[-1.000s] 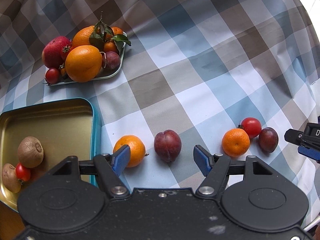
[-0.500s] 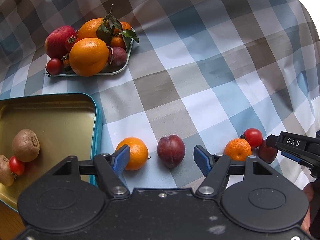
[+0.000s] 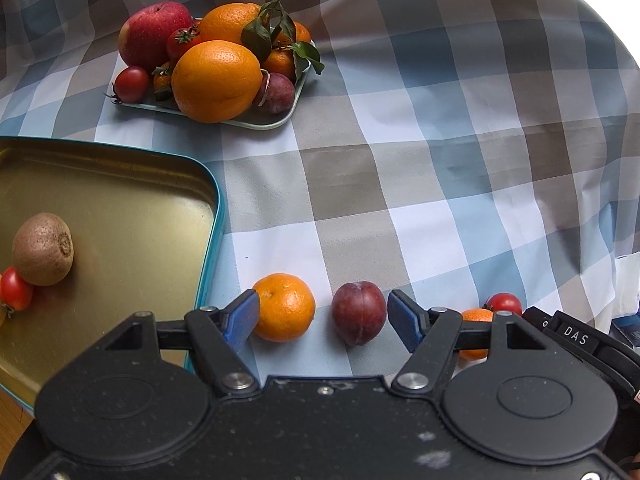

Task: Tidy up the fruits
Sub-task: 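Grasp a dark red plum with the right gripper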

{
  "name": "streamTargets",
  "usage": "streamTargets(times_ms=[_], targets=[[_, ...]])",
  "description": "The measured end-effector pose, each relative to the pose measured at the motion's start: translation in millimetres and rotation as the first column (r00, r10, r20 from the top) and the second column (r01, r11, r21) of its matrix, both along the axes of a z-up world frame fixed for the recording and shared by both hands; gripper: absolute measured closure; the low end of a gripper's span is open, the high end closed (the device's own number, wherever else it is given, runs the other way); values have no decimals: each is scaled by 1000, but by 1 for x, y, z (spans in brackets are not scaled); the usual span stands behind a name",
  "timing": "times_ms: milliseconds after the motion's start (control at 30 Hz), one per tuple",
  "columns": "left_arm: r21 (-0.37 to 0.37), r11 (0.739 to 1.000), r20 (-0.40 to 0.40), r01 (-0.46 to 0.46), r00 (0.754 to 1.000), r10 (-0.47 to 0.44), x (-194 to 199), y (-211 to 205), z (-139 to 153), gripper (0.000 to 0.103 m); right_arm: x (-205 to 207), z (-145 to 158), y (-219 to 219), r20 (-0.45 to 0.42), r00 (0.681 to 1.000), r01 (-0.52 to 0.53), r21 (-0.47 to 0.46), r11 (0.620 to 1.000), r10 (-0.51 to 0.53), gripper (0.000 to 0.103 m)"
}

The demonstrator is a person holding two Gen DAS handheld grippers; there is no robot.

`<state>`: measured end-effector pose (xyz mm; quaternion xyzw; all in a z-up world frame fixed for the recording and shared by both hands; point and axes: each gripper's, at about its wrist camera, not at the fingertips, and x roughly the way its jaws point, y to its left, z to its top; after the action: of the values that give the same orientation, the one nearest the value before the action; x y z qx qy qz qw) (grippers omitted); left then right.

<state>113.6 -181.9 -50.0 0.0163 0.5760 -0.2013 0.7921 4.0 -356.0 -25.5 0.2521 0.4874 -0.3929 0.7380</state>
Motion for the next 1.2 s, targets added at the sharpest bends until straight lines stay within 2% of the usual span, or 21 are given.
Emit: streamTargets(times_ms=[167, 467, 733, 1000, 1100, 1200], targets=[[20, 1000, 14, 21, 1000, -22, -3, -5, -1, 30, -6, 0, -3, 24, 1000, 13, 43, 999, -14, 53], [58, 997, 43, 51, 998, -53, -7, -12, -3, 30, 2, -2, 0, -1, 1000, -22, -8, 1000, 22, 51], [75, 995, 57, 65, 996, -70, -10, -16, -3, 29, -6, -1, -8, 19, 999, -35, 89, 995, 34, 51], [100, 991, 76, 83, 993, -91, -14, -22, -4, 28, -6, -2, -10, 22, 999, -47, 114, 992, 45, 50], [108, 990, 81, 90, 992, -99, -16, -23, -4, 28, -6, -3, -9, 20, 997, -72, 111, 991, 70, 56], [110, 989, 85, 97, 991, -107, -17, -25, -4, 28, -6, -1, -5, 6, 995, -100, 106, 989, 100, 57]])
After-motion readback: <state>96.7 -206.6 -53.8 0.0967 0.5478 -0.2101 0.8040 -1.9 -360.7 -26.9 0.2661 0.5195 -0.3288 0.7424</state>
